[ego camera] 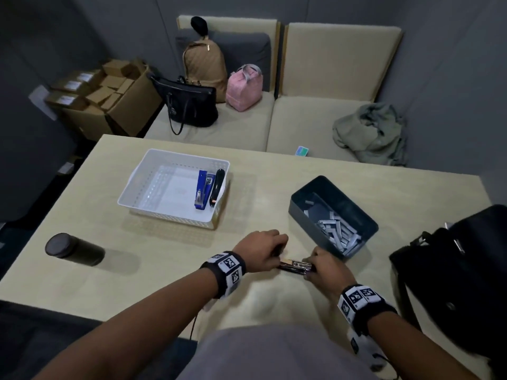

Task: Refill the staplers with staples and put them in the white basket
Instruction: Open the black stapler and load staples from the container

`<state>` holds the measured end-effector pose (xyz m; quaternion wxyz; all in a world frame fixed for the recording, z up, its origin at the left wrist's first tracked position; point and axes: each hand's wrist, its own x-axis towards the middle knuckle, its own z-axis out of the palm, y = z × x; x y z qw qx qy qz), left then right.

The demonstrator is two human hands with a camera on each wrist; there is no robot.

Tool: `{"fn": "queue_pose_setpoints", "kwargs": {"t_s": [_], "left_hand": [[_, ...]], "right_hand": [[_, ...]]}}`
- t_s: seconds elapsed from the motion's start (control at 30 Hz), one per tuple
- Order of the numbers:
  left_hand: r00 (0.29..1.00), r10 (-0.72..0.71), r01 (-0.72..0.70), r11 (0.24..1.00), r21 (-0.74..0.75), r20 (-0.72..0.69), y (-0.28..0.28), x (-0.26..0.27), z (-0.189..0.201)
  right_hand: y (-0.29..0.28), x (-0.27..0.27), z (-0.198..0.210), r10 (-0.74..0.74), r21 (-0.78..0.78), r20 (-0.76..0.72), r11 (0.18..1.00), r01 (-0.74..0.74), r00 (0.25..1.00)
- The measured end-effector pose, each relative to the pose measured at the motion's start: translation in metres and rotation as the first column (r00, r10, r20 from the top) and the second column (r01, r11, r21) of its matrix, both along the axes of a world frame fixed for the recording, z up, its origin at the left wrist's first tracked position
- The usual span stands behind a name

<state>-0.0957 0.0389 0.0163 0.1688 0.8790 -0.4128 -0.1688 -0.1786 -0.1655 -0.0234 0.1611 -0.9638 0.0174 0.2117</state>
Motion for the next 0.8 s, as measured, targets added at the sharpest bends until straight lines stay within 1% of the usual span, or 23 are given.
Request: {"fn": "queue_pose_setpoints", "kwargs": {"t_s": [0.07,0.17,0.23,0.3,0.33,0.4,0.47,0.53,0.63,0.7,0.8], "left_hand": [[0.999,0.053,-0.053,0.998,-0.024,0.005,0.014,0.004,-0.004],[0.990,0.141,-0.141,0.990,-0.006,-0.010,0.036,0.013,-0.011],[0.983,0.183,-0.182,0.981,0.073,-0.018,0.051,0.021,-0.016],[0.982,0.188,-0.185,0.967,0.176,0.000,0.062,0.027,-0.021],[0.986,0.167,-0.165,0.961,0.221,0.012,0.065,0.028,-0.026],[0.996,0.069,-0.084,0.954,0.288,0.062,0.065,0.026,-0.037],[0.996,-0.003,-0.027,0.944,0.328,0.092,0.060,0.021,-0.043],[0.996,-0.013,-0.019,0.943,0.333,0.092,0.053,0.017,-0.044],[0.993,-0.027,-0.020,0.924,0.382,0.118,0.040,0.010,-0.043],[0.986,-0.092,0.033,0.926,0.375,0.138,0.032,0.003,-0.045],[0.968,-0.181,0.096,0.907,0.409,0.175,0.017,-0.008,-0.052]], "right_hand": [[0.005,0.004,-0.001,-0.010,0.009,-0.016,1.000,0.010,1.000],[0.011,0.008,-0.007,0.051,-0.073,-0.050,0.996,-0.055,0.997],[0.011,0.010,-0.011,0.081,-0.099,-0.063,0.991,-0.087,0.995],[0.010,0.012,-0.013,0.098,-0.111,-0.069,0.988,-0.105,0.993],[0.010,0.013,-0.013,0.104,-0.119,-0.074,0.986,-0.113,0.992],[0.011,0.015,-0.014,0.121,-0.142,-0.085,0.981,-0.133,0.989],[0.012,0.016,-0.015,0.130,-0.149,-0.091,0.979,-0.142,0.987],[0.012,0.018,-0.015,0.127,-0.148,-0.098,0.979,-0.141,0.987],[0.012,0.019,-0.013,0.131,-0.144,-0.105,0.979,-0.145,0.986],[0.014,0.020,-0.011,0.150,-0.160,-0.110,0.973,-0.167,0.983],[0.017,0.019,-0.006,0.168,-0.169,-0.107,0.968,-0.184,0.980]]}}
